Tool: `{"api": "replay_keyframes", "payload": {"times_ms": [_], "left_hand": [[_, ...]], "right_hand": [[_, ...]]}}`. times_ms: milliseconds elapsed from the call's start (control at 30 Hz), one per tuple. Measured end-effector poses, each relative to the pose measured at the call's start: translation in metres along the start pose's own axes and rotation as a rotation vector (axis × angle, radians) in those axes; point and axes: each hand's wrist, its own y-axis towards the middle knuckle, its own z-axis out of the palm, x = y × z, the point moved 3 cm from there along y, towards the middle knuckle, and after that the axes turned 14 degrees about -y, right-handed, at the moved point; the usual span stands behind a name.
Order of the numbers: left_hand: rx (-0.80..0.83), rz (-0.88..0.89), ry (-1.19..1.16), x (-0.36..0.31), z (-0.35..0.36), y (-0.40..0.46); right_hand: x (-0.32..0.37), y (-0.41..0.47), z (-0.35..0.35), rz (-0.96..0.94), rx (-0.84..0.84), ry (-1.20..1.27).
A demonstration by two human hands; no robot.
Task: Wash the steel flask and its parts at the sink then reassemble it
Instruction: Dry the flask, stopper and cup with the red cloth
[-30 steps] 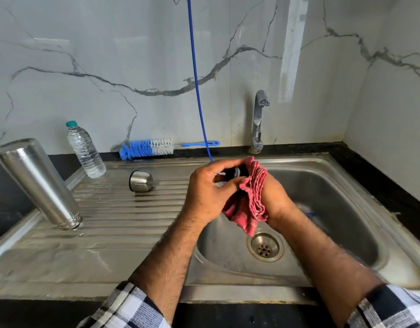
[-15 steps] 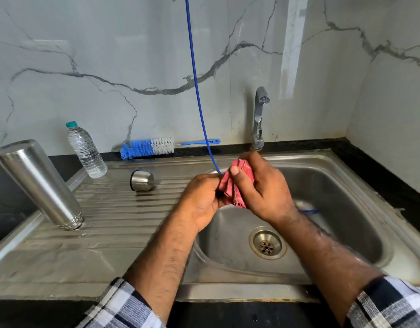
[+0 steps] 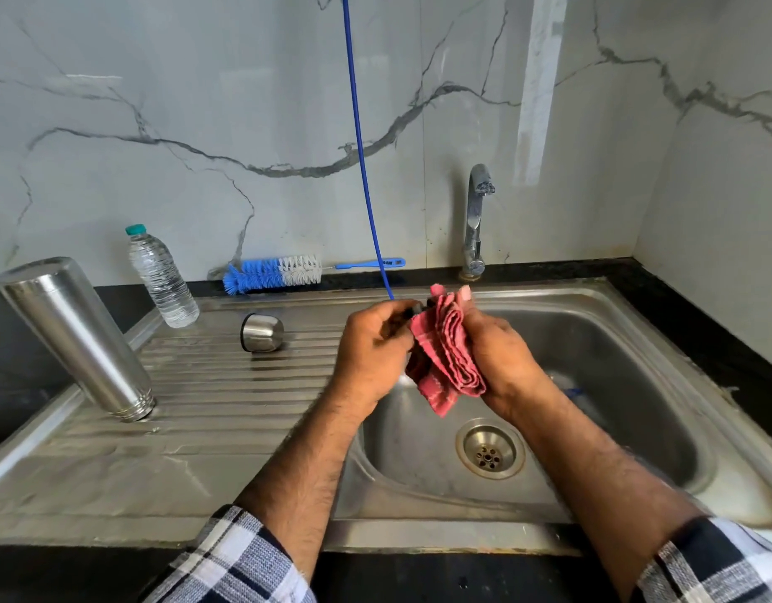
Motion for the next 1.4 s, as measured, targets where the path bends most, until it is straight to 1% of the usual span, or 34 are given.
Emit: {"api": "replay_keyframes", "payload": {"times_ms": [67, 133, 200, 300, 367, 433, 500, 633, 767, 867, 967, 1067, 1133, 1200, 1267, 1300, 1400], "left_hand": [[0.013, -0.131, -0.250, -0.001, -0.005, -0.001], [0.077, -0.162, -0.337, -0.004, -0.008, -0.004], [0.118, -0.160, -0.298, -0.005, -0.012, -0.005], [0.133, -0.121, -0.170, -0.004, -0.015, -0.004], [0.138, -0.091, -0.117, -0.006, -0.016, -0.003], [0.139, -0.075, -0.076, -0.008, -0.018, -0.002], [0.145, -0.051, -0.029, -0.010, -0.019, -0.003], [0.124, -0.056, -0.045, -0.015, -0.027, -0.003], [0.184, -0.071, 0.018, -0.027, -0.031, -0.009], [0.140, -0.088, 0.140, -0.041, -0.043, -0.013], [0.142, -0.093, 0.324, -0.061, -0.081, -0.014], [0.016, -0.072, 0.583, -0.085, -0.135, -0.017], [-0.075, -0.053, 0.734, -0.092, -0.166, -0.021], [-0.124, -0.046, 0.947, -0.091, -0.188, -0.026], [-0.103, -0.058, 1.197, -0.086, -0.200, -0.029], [-0.084, -0.071, 1.284, -0.084, -0.201, -0.031], [-0.056, -0.138, 1.391, -0.076, -0.203, -0.028]], "right_hand": [[-0.001, 0.001, -0.001, -0.006, -0.008, 0.097], [-0.002, 0.003, -0.004, 0.016, -0.002, 0.157], [0.001, 0.001, -0.009, 0.077, -0.006, 0.188], [-0.004, 0.001, -0.011, 0.134, -0.008, 0.169], [-0.009, 0.003, -0.009, 0.131, -0.003, 0.156], [-0.008, 0.002, -0.005, 0.113, 0.053, 0.129], [-0.007, 0.004, -0.006, 0.103, 0.069, 0.117], [-0.009, 0.008, -0.011, 0.087, 0.025, 0.101], [-0.008, 0.008, 0.000, 0.061, 0.012, 0.046], [-0.002, 0.010, 0.017, 0.025, 0.032, -0.003], [0.009, 0.016, 0.045, 0.019, 0.096, 0.031], [0.028, 0.023, 0.083, 0.037, 0.140, 0.114], [0.038, 0.026, 0.107, 0.053, 0.167, 0.208], [0.042, 0.029, 0.129, 0.068, 0.198, 0.315], [0.038, 0.030, 0.141, 0.081, 0.195, 0.351], [0.034, 0.028, 0.143, 0.098, 0.192, 0.347], [0.015, 0.030, 0.141, 0.157, 0.188, 0.339]]}}
